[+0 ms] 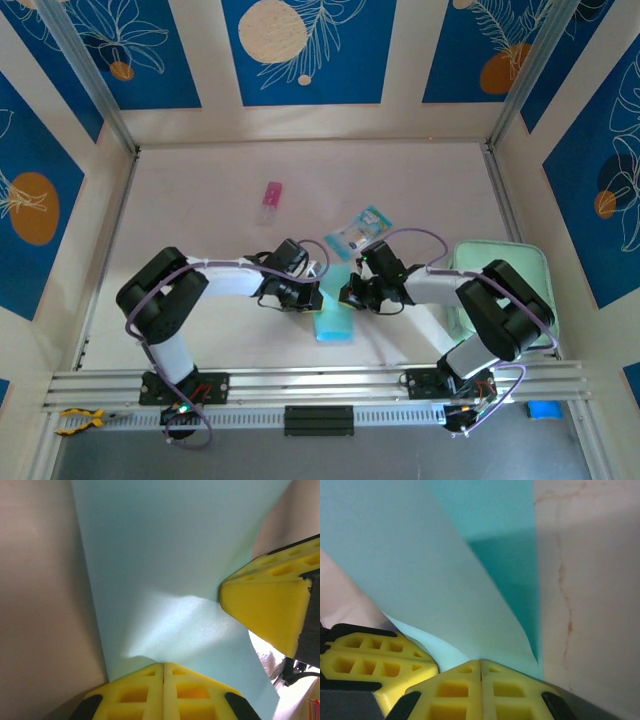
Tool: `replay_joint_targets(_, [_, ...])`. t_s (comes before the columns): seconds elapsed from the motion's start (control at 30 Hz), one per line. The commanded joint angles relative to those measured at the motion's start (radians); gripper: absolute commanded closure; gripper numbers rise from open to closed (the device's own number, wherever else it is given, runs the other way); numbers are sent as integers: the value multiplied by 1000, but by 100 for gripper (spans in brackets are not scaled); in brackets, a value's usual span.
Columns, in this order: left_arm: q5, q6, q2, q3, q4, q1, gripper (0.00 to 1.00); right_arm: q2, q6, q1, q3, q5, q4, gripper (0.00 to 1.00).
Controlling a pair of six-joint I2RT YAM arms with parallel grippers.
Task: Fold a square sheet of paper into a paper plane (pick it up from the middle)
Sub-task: First fold a square sheet of paper at the bottom-center of the table.
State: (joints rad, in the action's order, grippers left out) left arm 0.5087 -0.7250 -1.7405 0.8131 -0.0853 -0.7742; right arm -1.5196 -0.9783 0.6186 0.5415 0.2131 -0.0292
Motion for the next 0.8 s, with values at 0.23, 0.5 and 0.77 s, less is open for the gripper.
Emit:
replay_joint_targets(0.23, [7, -69, 129, -53, 27, 7, 100, 48, -16, 13, -71, -86, 163, 100])
replay_joint_targets(0.5, [129, -144, 140, -91, 178, -18, 97, 53, 14, -1, -73, -71, 148, 100])
replay_joint_targets(0.77, [123, -174, 79, -110, 245, -33, 96, 16, 91, -52, -57, -10, 112, 100])
